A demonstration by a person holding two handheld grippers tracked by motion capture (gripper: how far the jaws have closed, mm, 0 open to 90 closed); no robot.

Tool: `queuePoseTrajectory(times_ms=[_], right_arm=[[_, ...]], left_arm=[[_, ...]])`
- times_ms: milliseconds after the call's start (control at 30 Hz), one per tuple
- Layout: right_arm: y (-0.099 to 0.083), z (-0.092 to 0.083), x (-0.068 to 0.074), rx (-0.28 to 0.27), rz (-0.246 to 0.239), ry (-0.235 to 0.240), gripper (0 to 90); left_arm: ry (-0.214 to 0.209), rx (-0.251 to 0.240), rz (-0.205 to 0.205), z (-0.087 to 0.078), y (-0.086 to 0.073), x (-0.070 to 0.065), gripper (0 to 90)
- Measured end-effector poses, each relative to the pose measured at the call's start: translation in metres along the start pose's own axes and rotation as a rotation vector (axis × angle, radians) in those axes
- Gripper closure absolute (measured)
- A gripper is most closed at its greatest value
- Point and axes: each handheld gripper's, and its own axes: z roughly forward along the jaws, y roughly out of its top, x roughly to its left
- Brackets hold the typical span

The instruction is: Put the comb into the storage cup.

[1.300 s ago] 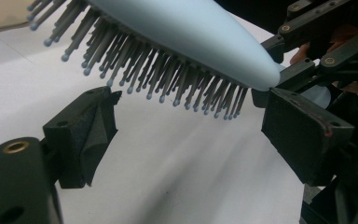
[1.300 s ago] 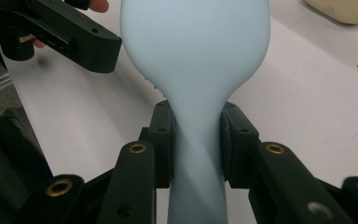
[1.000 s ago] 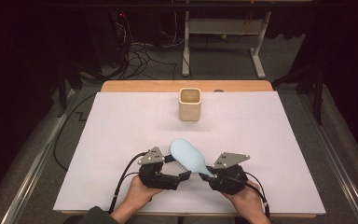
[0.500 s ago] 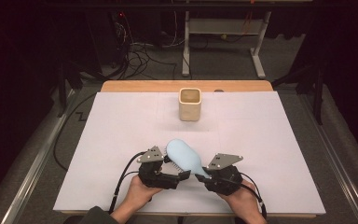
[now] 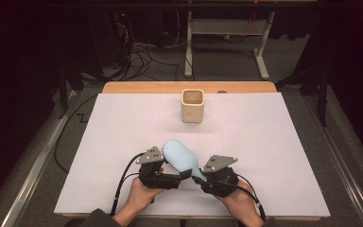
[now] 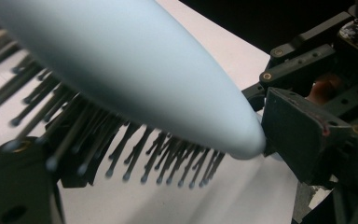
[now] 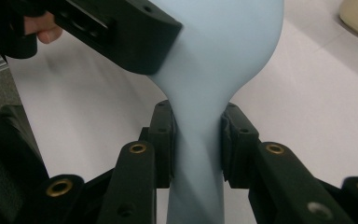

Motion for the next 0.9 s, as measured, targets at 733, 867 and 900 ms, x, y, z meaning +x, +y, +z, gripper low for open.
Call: queuePoseTrajectory(times_ms=[733,867,900], right_arm=[[0.016,0.010,0.013,0.000,-0.047,0.023,70.6],[0.016,0.011,0.013,-0.001,-0.041,0.021,70.6],[0.016,0.011,0.013,-0.002,-0.041,0.022,70.6]], left_arm=[[0.008,0.017,0.013,-0.006,0.003,-0.008,33.2],[-0.001,0.021,0.003,-0.007,0.004,-0.009,36.9],[-0.004,0.021,0.002,-0.007,0.004,-0.010,38.0]])
